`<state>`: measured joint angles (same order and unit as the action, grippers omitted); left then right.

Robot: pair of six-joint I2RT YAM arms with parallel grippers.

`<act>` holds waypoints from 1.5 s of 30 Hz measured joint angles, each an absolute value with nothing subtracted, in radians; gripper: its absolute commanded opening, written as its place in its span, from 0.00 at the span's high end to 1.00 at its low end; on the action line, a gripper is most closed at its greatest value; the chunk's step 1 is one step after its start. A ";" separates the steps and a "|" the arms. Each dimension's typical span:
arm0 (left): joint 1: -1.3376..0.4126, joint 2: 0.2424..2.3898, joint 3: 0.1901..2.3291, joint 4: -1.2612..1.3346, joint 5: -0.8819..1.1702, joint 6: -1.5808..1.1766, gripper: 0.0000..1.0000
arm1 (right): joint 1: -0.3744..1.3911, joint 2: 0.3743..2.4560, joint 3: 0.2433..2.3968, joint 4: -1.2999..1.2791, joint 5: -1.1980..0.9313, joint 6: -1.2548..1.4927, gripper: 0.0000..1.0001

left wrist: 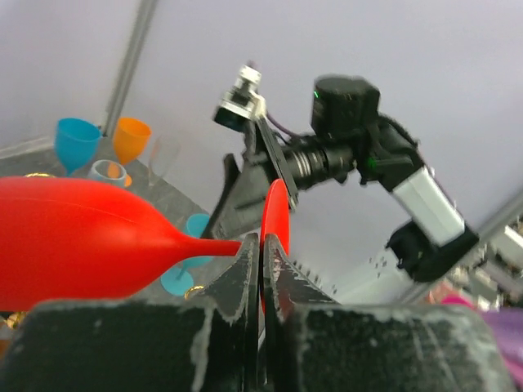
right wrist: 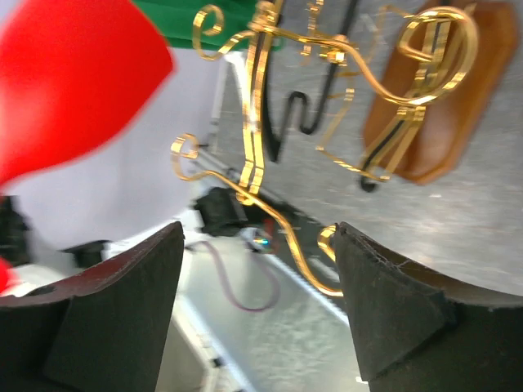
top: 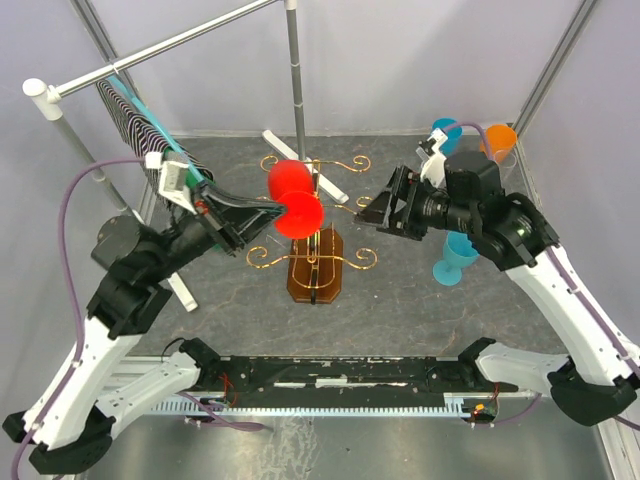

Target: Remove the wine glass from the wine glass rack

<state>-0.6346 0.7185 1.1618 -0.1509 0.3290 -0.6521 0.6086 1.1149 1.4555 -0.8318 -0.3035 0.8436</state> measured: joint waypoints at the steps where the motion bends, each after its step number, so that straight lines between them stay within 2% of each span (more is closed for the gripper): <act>1: -0.635 0.747 1.171 -0.136 0.379 -0.617 0.97 | 0.603 1.124 1.455 -0.813 -0.324 0.892 0.12; 3: -0.635 0.793 1.185 -0.116 0.449 -0.554 0.97 | 0.577 1.129 1.419 -0.695 -0.395 1.047 0.03; 5: -0.634 0.841 1.203 -0.105 0.535 -0.494 0.97 | 0.557 1.125 1.345 -0.527 -0.454 1.225 0.00; 12: -0.632 0.936 1.261 -0.097 0.705 -0.370 0.97 | 0.548 1.174 1.232 -0.212 -0.514 1.610 0.00; 25: -0.632 0.939 1.277 -0.041 0.851 -0.347 0.97 | 0.567 1.237 1.143 0.131 -0.523 1.883 0.00; 30: -0.632 0.953 1.277 -0.025 0.877 -0.347 0.97 | 0.570 1.259 1.143 0.187 -0.523 1.916 0.07; 33: -0.632 0.956 1.276 -0.012 0.887 -0.346 0.97 | 0.570 1.267 1.143 0.221 -0.524 1.929 0.17; 36: -0.632 0.958 1.274 -0.001 0.891 -0.346 0.97 | 0.570 1.279 1.143 0.250 -0.524 1.938 0.21; 37: -0.632 0.959 1.274 -0.001 0.891 -0.346 0.87 | 0.570 1.280 1.142 0.256 -0.524 1.941 0.21; 39: -0.632 0.959 1.274 -0.002 0.889 -0.339 0.40 | 0.570 1.280 1.137 0.268 -0.524 1.943 0.22; 41: -0.632 0.959 1.274 -0.008 0.876 -0.314 0.10 | 0.569 1.280 1.134 0.278 -0.523 1.948 0.22; 42: -0.632 0.958 1.272 -0.018 0.865 -0.311 0.01 | 0.565 1.280 1.134 0.277 -0.523 1.947 0.23; 45: -0.632 0.950 1.270 -0.048 0.822 -0.297 0.01 | 0.540 1.277 1.136 0.248 -0.529 1.912 0.23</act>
<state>-0.6315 0.9497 1.2697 -0.0483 0.8219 -0.2974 0.5400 1.2770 1.1362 0.2478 -0.5285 1.9121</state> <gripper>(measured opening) 0.977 0.808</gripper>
